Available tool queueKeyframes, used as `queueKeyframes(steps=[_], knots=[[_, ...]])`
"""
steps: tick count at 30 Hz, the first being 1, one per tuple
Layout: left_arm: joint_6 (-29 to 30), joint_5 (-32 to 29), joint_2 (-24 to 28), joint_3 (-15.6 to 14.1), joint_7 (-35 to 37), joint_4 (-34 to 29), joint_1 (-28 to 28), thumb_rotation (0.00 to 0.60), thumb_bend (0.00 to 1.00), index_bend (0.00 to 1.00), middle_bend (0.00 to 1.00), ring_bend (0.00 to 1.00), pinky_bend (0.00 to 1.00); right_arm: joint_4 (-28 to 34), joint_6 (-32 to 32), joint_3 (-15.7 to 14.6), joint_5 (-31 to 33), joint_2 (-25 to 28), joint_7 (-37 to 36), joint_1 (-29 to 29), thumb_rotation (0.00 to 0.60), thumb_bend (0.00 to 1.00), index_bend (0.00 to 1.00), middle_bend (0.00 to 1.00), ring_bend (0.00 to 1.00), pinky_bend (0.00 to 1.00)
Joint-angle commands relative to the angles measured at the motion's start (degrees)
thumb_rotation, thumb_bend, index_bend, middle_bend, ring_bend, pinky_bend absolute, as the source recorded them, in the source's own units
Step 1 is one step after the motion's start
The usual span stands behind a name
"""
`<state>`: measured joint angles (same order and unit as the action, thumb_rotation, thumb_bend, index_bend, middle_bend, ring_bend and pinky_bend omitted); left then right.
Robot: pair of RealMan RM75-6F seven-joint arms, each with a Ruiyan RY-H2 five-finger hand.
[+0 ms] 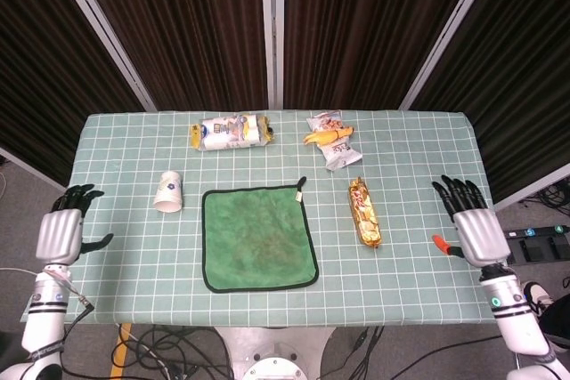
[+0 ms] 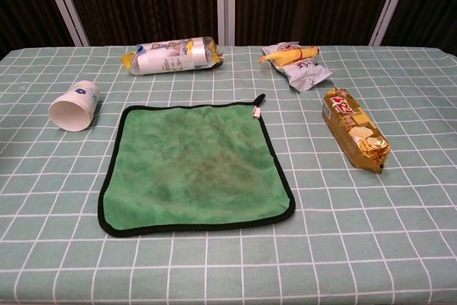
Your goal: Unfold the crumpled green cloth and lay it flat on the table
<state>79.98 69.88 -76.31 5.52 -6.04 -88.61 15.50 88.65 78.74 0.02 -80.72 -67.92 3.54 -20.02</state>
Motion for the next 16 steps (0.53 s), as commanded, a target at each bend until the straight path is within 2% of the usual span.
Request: queueKeyframes(steps=[1, 7, 16], knots=[[3.2, 1.9, 1.0, -1.6, -0.6, -1.6, -2.8, 0.600, 0.12, 0.22, 0.17, 0.10, 0.18, 1.7, 4.6, -1.6, -0.6, 2.0, -0.9, 4.3, 0.599, 0.10, 0.00, 0.00, 0.00, 0.00], [6.7, 4.8, 2.1, -4.0, -1.9, -5.5, -6.2, 0.600, 0.12, 0.22, 0.16, 0.10, 0.18, 2.9, 10.1, -3.0, -3.0, 3.3, -2.4, 9.6, 0.600, 0.10, 0.00, 0.00, 0.00, 0.00], [7.2, 7.7, 3.4, -4.7, -3.0, -8.7, -7.5, 0.600, 0.12, 0.22, 0.16, 0.10, 0.18, 4.9, 11.1, -3.2, -4.3, 4.2, -4.6, 12.9, 0.599, 0.10, 0.00, 0.00, 0.00, 0.00]])
